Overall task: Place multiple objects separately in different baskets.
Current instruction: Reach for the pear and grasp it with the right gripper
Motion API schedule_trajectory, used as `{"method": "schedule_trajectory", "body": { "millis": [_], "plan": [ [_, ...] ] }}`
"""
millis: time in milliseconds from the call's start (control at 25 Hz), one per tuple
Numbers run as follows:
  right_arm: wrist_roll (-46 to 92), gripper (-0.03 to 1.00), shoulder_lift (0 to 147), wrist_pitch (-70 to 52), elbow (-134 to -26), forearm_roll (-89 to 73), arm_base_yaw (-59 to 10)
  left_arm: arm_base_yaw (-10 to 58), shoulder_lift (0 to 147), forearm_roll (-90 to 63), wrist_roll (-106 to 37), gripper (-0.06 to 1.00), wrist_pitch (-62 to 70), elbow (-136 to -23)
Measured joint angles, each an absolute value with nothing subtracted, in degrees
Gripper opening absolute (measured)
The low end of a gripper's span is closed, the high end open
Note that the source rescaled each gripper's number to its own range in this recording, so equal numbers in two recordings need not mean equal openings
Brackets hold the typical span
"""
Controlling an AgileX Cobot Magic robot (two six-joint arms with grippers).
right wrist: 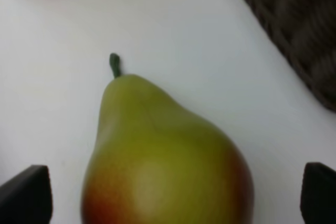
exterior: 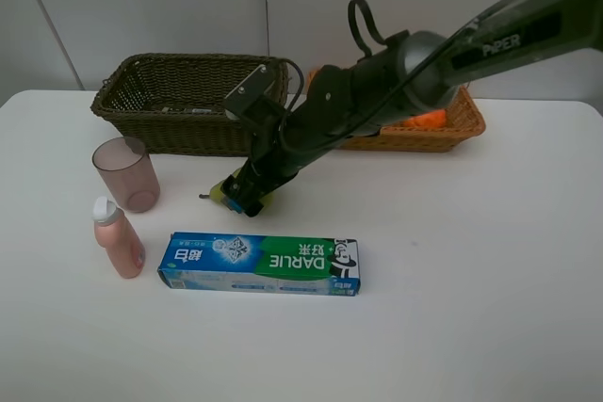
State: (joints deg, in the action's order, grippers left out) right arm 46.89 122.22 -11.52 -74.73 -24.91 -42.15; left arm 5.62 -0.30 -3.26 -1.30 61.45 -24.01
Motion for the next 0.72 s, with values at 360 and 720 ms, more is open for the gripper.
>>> {"method": "schedule_trajectory", "body": {
  "millis": [360, 720],
  "plan": [
    [46.9, 1.0, 123.2, -11.1, -74.7, -25.4, -42.1, 5.6, -0.3, -3.3, -1.3, 1.0, 61.5, -24.0],
    [46.9, 1.0, 123.2, -10.9, -74.7, -26.6, -42.1, 5.6, -0.3, -3.3, -1.3, 1.0, 61.5, -24.0]
  ]
}}
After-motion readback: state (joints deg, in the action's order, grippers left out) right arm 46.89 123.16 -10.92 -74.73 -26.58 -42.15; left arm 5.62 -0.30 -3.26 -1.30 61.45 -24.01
